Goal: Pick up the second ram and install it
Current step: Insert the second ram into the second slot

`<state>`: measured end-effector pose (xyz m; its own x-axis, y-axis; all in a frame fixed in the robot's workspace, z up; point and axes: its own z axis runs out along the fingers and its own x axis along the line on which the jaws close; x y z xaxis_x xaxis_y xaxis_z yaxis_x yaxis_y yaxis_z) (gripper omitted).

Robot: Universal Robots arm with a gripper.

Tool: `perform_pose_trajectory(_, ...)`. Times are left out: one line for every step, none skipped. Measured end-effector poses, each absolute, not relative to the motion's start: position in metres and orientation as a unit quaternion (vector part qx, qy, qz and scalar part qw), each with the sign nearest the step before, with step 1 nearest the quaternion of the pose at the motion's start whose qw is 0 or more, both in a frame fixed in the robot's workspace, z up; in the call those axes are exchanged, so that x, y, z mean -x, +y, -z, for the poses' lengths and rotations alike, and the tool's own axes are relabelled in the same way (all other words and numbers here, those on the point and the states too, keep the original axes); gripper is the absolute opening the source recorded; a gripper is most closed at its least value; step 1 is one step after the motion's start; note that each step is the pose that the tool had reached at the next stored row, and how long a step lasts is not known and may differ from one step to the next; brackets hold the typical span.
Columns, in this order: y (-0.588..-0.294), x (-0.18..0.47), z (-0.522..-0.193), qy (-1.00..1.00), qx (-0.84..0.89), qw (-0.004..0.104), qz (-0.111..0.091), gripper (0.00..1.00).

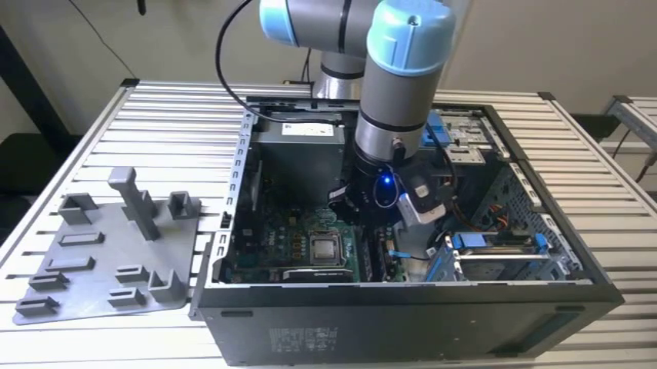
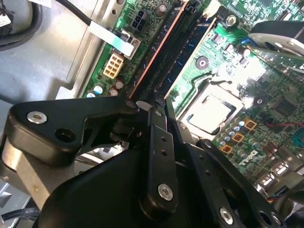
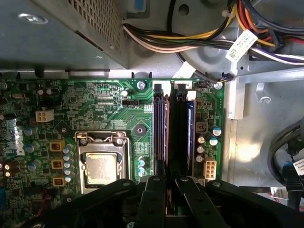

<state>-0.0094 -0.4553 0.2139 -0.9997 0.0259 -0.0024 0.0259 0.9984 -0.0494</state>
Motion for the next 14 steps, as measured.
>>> perform_pose_trajectory(-0.4553,0.0094,-0.213,1.0,-0.013,0.001,0.025,0.14)
perform_pose_trajectory(-0.4551,0.0094,-0.212,1.0,-0.013,0.001,0.025,0.14)
perform_pose_trajectory(-0.4551,0.0094,-0.2114,1.0,-0.013,0.001,0.025,0.14)
perform_pose_trajectory(-0.4551,0.0094,-0.2113,1.0,-0.013,0.001,0.025,0.14)
perform_pose_trajectory(-0.4551,0.0095,-0.2113,1.0,-0.013,0.001,0.025,0.14)
perform_pose_trajectory(-0.4551,0.0094,-0.2113,1.0,-0.013,0.001,0.025,0.14)
perform_pose_trajectory(-0.4551,0.0094,-0.2112,1.0,-0.013,0.001,0.025,0.14)
perform_pose_trajectory(-0.4551,0.0094,-0.2112,1.0,-0.013,0.001,0.025,0.14)
perform_pose_trajectory(-0.4551,0.0094,-0.2112,1.0,-0.013,0.001,0.025,0.14)
perform_pose_trajectory(-0.4551,0.0095,-0.2112,1.0,-0.013,0.001,0.025,0.14)
perform_pose_trajectory(-0.4552,0.0095,-0.2111,1.0,-0.013,0.001,0.025,0.16)
perform_pose_trajectory(-0.4552,0.0095,-0.2111,1.0,-0.013,0.001,0.025,0.16)
perform_pose_trajectory(-0.4551,0.0095,-0.211,1.0,-0.013,0.001,0.025,0.21)
perform_pose_trajectory(-0.4551,0.0095,-0.2111,1.0,-0.013,0.001,0.025,0.21)
